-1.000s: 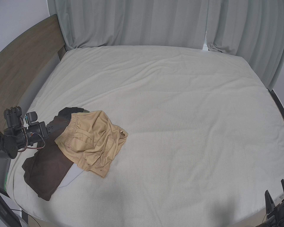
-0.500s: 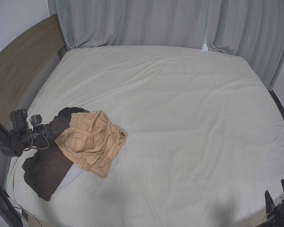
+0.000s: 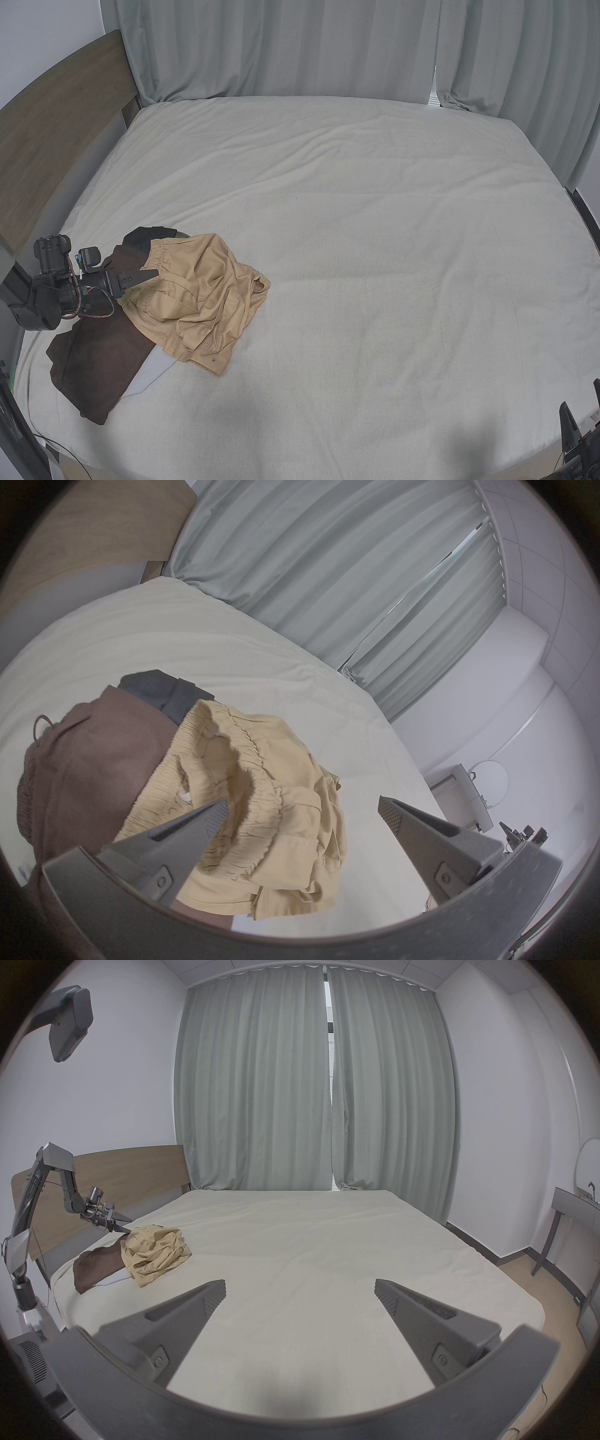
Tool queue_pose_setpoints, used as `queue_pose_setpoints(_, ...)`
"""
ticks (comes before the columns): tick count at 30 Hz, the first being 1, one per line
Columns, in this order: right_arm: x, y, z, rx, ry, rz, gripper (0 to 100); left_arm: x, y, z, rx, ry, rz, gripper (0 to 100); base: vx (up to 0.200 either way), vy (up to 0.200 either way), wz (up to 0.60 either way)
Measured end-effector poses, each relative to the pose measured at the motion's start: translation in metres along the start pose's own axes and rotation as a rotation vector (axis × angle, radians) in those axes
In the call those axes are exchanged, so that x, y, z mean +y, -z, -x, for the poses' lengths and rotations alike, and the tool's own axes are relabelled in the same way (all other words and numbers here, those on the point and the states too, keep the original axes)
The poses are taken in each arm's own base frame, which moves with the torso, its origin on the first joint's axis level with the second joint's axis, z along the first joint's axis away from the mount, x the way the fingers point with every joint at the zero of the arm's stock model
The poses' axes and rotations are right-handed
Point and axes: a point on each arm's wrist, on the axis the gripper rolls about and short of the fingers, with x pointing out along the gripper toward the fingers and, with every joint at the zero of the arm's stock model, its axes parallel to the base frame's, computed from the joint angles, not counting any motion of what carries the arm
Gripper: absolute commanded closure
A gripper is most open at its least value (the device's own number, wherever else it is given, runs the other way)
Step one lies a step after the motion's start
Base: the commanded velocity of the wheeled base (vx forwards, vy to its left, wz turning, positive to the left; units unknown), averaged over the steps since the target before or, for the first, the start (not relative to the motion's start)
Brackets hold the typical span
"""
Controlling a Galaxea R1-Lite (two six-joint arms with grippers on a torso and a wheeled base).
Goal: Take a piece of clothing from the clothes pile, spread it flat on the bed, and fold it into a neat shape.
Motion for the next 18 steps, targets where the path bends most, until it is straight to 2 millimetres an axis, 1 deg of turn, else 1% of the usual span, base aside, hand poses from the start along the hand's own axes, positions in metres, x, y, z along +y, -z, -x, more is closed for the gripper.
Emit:
queue_pose_setpoints(3, 0.000, 0.000, 0.000, 0.000, 0.001, 0.000, 0, -0.001, 0.004, -0.006, 0.015, 0.014, 0.003, 0, 0.000, 0.000, 0.00)
queue_pose_setpoints(8, 0.000, 0.000, 0.000, 0.000, 0.001, 0.000, 0, 0.001, 0.007, -0.009, 0.025, 0.038, 0.002, 0, 0.000, 0.000, 0.00)
queue_pose_setpoints(18, 0.000, 0.000, 0.000, 0.000, 0.001, 0.000, 0, -0.001, 0.011, -0.012, 0.035, 0.075, -0.018, 0, 0.000, 0.000, 0.00)
